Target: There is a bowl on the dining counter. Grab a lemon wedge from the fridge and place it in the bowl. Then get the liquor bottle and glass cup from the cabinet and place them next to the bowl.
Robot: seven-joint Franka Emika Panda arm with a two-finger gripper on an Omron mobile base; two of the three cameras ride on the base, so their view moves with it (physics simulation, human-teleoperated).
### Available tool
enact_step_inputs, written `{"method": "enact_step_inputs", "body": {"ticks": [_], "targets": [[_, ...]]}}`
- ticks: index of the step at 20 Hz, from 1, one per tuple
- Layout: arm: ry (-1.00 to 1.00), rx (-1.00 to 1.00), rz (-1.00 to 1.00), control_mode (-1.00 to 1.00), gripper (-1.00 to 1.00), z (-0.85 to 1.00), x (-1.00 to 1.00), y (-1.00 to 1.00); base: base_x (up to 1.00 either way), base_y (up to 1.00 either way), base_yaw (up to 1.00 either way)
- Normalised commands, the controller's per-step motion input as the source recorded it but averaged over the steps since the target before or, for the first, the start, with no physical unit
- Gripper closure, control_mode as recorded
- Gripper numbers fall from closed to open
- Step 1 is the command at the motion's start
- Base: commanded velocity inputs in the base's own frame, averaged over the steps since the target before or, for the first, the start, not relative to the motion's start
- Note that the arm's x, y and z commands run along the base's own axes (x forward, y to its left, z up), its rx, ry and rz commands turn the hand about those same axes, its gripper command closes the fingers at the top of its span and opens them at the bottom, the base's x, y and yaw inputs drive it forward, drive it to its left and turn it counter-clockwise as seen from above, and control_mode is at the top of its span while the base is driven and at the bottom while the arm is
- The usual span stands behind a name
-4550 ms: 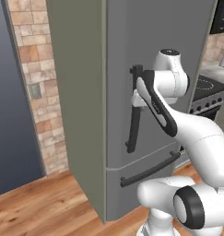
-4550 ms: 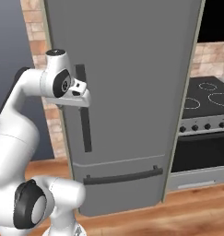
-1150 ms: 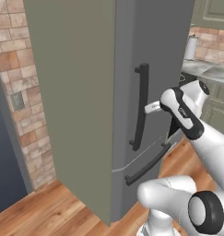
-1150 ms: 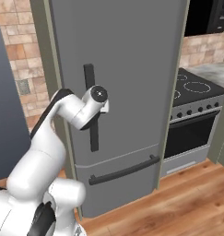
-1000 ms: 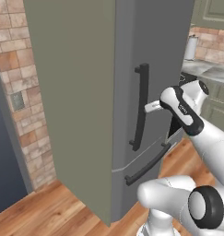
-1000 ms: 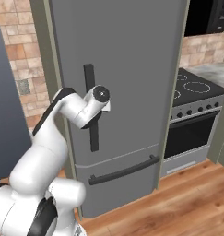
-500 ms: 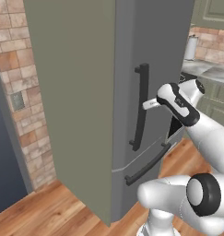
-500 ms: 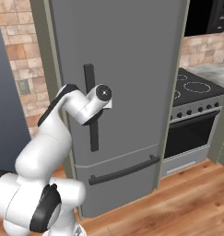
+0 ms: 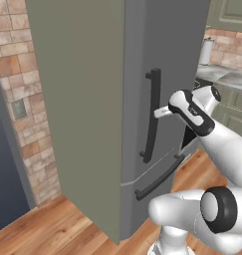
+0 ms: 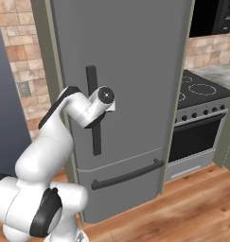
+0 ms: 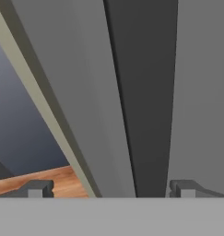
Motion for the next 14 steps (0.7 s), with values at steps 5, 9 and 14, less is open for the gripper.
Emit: {"method": "enact_step_inputs", "body": {"ticks": [5,9,14], "targets": [[0.0,0.0,0.0,-1.0,-1.0,-0.02,0.01,0.0,0.0,0.0,0.0],[0.0,0.0,0.0,-1.0,-1.0,-0.01,0.03,0.0,0.0,0.0,0.0],[0.0,0.0,0.0,-1.0,-1.0,-0.02,0.07,-0.11,0.0,0.0,0.0]]}}
